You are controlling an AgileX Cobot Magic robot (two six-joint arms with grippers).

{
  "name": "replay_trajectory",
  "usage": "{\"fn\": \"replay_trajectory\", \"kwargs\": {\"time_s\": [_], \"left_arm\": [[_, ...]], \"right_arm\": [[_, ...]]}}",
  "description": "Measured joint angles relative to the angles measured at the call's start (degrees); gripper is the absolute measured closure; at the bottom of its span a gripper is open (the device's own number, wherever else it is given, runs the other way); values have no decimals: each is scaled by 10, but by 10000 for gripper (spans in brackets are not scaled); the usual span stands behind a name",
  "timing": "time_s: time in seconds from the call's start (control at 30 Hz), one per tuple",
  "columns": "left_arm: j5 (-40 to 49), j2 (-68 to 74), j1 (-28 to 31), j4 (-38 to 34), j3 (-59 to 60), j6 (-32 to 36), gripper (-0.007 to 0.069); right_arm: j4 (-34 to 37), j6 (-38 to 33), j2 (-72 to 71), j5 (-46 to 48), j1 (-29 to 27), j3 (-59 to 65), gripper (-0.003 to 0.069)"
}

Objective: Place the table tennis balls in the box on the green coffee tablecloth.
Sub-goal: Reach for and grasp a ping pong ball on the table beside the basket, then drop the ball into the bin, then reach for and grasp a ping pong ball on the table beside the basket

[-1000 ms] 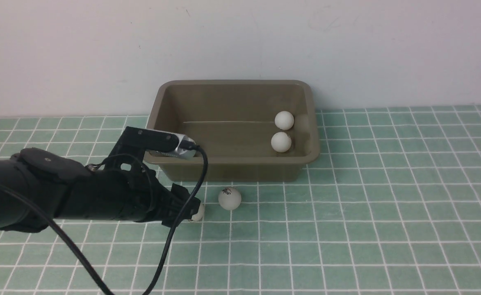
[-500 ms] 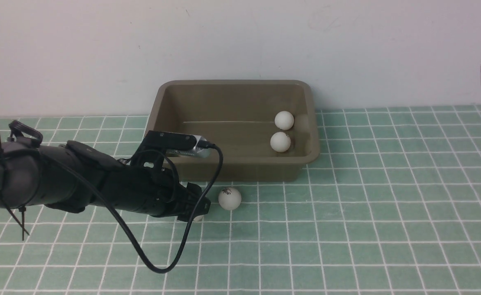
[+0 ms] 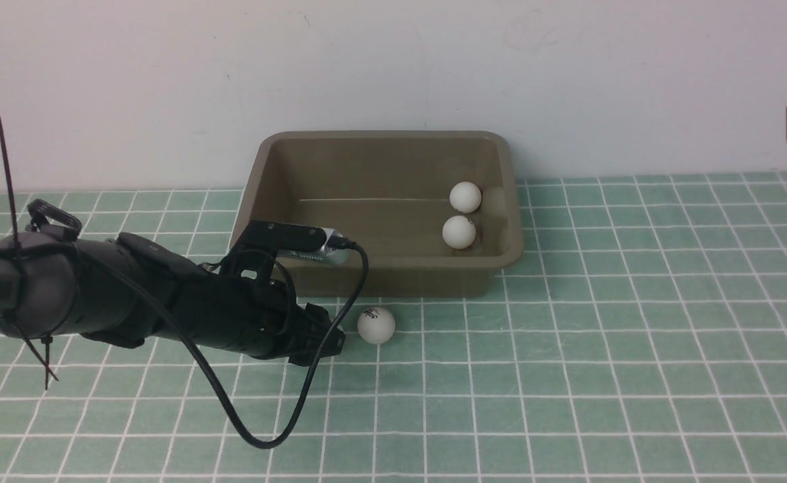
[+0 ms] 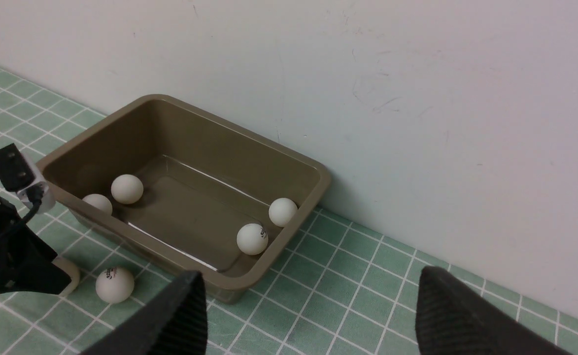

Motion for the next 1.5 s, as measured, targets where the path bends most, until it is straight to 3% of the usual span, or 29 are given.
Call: {"fn": "replay_trajectory", "kwargs": {"time_s": [0.33, 0.53, 0.7, 0.83, 1.0, 1.2, 1.5], "left_arm": [[157, -107, 0, -5, -6, 41, 286], [91, -107, 0, -126, -55, 199, 286], [24, -30, 0, -224, -122, 370, 286], [22, 25, 0, -236, -160, 410, 279], [-17, 45, 0, -236, -175, 349, 142], [-2, -37, 0, -117, -175, 218, 127], [235, -184, -1, 298, -176, -256, 249]], "right_arm": [[0, 0, 0, 0, 0, 0, 144], [0, 0, 0, 2, 0, 0, 144], [0, 0, 0, 7, 0, 0, 144], [0, 0, 0, 8, 0, 0, 144], [0, 0, 0, 10, 0, 0, 144], [-6, 0, 0, 13, 0, 0, 144], [-12, 0, 0, 13, 0, 0, 144]]}}
